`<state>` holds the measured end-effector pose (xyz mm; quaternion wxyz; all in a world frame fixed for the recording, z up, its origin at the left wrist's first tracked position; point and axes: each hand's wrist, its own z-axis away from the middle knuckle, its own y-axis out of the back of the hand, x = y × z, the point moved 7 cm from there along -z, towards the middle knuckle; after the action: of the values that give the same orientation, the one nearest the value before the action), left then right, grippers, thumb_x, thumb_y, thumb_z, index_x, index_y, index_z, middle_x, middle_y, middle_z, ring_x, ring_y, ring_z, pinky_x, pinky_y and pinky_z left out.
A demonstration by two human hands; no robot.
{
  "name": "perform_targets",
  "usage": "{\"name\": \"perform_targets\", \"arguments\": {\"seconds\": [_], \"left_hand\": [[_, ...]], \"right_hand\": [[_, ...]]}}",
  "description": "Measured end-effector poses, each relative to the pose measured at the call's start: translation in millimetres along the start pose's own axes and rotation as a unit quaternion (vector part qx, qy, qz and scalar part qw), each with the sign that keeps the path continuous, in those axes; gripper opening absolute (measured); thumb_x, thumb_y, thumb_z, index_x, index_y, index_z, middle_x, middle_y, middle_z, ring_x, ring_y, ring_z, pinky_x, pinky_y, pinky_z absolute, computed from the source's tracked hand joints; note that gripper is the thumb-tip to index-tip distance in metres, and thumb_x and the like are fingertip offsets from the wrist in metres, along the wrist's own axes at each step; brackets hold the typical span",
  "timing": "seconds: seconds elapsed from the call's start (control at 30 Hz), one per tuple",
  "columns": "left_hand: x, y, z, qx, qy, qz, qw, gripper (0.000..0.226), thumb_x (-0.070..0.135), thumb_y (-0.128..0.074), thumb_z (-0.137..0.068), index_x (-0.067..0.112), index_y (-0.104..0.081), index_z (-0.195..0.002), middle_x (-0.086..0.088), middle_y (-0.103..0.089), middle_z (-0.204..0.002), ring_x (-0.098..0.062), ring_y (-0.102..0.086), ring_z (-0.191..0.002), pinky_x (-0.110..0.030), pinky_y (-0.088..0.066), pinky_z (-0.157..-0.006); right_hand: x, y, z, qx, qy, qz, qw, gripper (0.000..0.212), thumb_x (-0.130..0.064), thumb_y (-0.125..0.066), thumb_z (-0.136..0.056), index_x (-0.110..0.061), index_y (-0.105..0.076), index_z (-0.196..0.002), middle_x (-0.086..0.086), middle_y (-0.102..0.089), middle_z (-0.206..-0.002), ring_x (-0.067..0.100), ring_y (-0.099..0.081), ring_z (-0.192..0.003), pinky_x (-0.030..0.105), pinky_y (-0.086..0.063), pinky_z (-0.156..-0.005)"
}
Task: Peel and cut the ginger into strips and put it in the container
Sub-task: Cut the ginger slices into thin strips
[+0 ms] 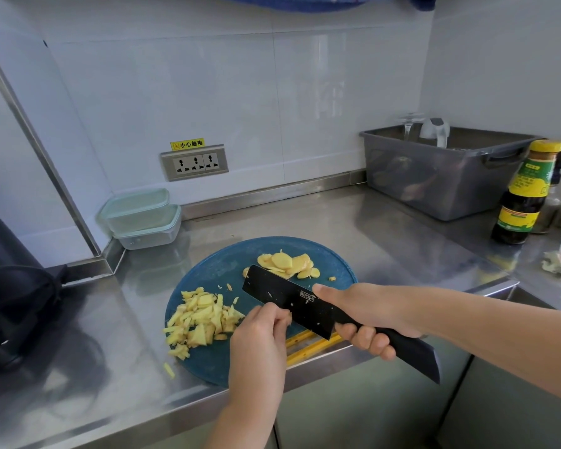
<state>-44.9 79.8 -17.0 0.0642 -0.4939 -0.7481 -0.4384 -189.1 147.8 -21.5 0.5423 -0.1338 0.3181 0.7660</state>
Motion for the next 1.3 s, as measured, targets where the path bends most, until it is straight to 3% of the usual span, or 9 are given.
{"name": "perform_targets", "arguments": {"seconds": [0.47,0.7,0.83,0.93,1.1,1.2,1.3], "left_hand": [[-2,-4,0,-0.004,0.013,0.007,1.000,0.020,-0.001,-0.078,-0.072,0.016,-0.066,-0.070,0.009,-0.062,-0.069,-0.004,-0.056,-0.059,-0.004,-0.034,-0.052],[-4,-4,0,-0.004,0.016,0.010,1.000,0.019,-0.001,-0.075,-0.074,0.015,-0.066,-0.073,0.008,-0.061,-0.071,-0.005,-0.056,-0.061,-0.009,-0.038,-0.052],[-1,-2,2,0.003,0.023,-0.011,1.000,0.019,0.000,-0.074,-0.076,0.015,-0.062,-0.074,0.009,-0.054,-0.073,-0.006,-0.049,-0.061,-0.008,-0.030,-0.052],[0,2,3,0.020,0.037,-0.009,0.999,0.018,0.001,-0.072,-0.078,0.015,-0.061,-0.076,0.010,-0.052,-0.075,-0.007,-0.050,-0.062,-0.010,-0.033,-0.052],[-8,6,2,0.043,0.071,-0.006,0.997,0.014,-0.001,-0.068,-0.082,0.013,-0.065,-0.083,0.005,-0.058,-0.082,-0.008,-0.056,-0.071,-0.007,-0.036,-0.059],[-8,8,0,0.047,0.076,-0.014,0.996,0.022,-0.005,-0.061,-0.086,0.006,-0.070,-0.103,-0.003,-0.066,-0.096,-0.013,-0.062,-0.085,-0.002,-0.035,-0.073],[0,5,-4,0.032,0.038,-0.047,0.998,0.033,-0.007,-0.062,-0.083,0.004,-0.067,-0.114,-0.007,-0.065,-0.111,-0.020,-0.060,-0.102,-0.021,-0.040,-0.094]], "right_hand": [[-6,-10,-12,0.011,-0.024,-0.011,1.000,0.071,-0.080,-0.025,-0.084,-0.019,-0.038,-0.051,-0.005,-0.033,-0.042,0.010,-0.029,-0.031,0.014,-0.029,-0.037],[-21,-14,-19,0.031,-0.004,-0.016,0.999,0.070,-0.079,-0.025,-0.085,-0.019,-0.038,-0.051,-0.005,-0.033,-0.042,0.009,-0.029,-0.030,0.013,-0.028,-0.037],[-26,-12,-21,0.028,0.015,-0.016,0.999,0.068,-0.077,-0.027,-0.087,-0.019,-0.040,-0.053,-0.005,-0.035,-0.044,0.009,-0.031,-0.032,0.014,-0.030,-0.036],[-18,-7,-16,0.006,0.041,-0.045,0.998,0.065,-0.074,-0.031,-0.089,-0.019,-0.042,-0.055,-0.005,-0.035,-0.048,0.008,-0.030,-0.035,0.018,-0.030,-0.036],[-16,16,6,-0.005,0.102,-0.130,0.986,0.065,-0.071,-0.031,-0.090,-0.019,-0.041,-0.053,-0.004,-0.030,-0.048,0.010,-0.027,-0.036,0.018,-0.028,-0.035],[-17,31,21,0.025,0.115,-0.114,0.987,0.064,-0.072,-0.032,-0.089,-0.018,-0.041,-0.057,-0.004,-0.030,-0.050,0.010,-0.027,-0.038,0.019,-0.028,-0.036],[-14,44,29,0.082,0.122,-0.056,0.988,0.062,-0.073,-0.034,-0.088,-0.017,-0.043,-0.062,-0.003,-0.034,-0.050,0.010,-0.029,-0.038,0.019,-0.028,-0.036]]}}
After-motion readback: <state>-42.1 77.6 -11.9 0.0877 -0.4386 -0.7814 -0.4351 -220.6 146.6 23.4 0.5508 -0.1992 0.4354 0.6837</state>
